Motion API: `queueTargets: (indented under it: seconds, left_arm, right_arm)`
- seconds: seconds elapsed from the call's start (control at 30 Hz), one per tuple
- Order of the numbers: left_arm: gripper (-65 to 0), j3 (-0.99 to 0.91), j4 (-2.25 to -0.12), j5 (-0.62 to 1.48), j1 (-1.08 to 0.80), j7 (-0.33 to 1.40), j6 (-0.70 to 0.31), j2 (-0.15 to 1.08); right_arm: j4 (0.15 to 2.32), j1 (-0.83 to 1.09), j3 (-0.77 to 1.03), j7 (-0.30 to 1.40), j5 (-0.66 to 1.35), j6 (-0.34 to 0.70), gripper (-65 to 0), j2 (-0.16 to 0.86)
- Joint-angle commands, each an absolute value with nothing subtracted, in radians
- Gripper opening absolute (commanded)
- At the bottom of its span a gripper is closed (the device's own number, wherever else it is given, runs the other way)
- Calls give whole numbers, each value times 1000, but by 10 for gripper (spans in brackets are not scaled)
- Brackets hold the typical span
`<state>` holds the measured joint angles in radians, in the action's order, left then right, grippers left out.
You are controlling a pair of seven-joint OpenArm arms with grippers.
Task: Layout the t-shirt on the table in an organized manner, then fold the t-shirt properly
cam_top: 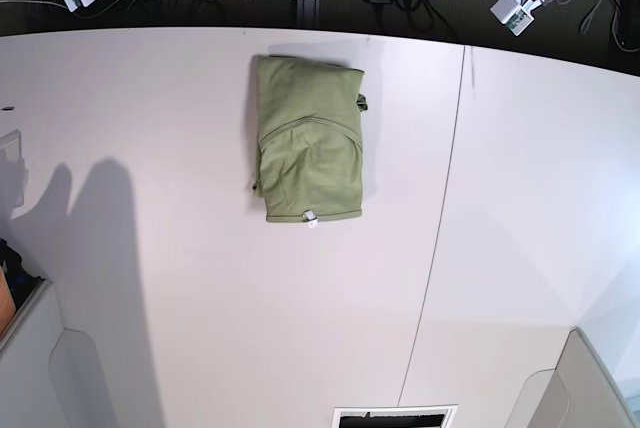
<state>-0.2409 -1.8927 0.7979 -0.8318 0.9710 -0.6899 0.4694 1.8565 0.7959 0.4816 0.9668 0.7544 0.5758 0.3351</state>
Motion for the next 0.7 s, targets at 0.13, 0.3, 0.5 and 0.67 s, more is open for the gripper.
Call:
queueTargets:
  seconds: [0.13, 0.3, 0.5, 0.67]
  left_arm:
    - [-503, -129, -1616, 601, -802, 855, -698, 463]
    - [-503, 77, -1265, 416, -653, 828, -543, 436]
    - [-503, 203, -879, 276, -453, 762, -456, 311]
    - [-503, 206, -649, 180, -323, 688, -457, 231]
  right_arm:
    - [1782, 803, 427, 970, 687, 579, -650, 347]
    - [1599, 717, 314, 970, 618, 552, -650, 347]
    - [1361, 530, 168, 981, 631, 487, -650, 339]
    - [1185, 407, 35, 1003, 544, 437, -650, 307]
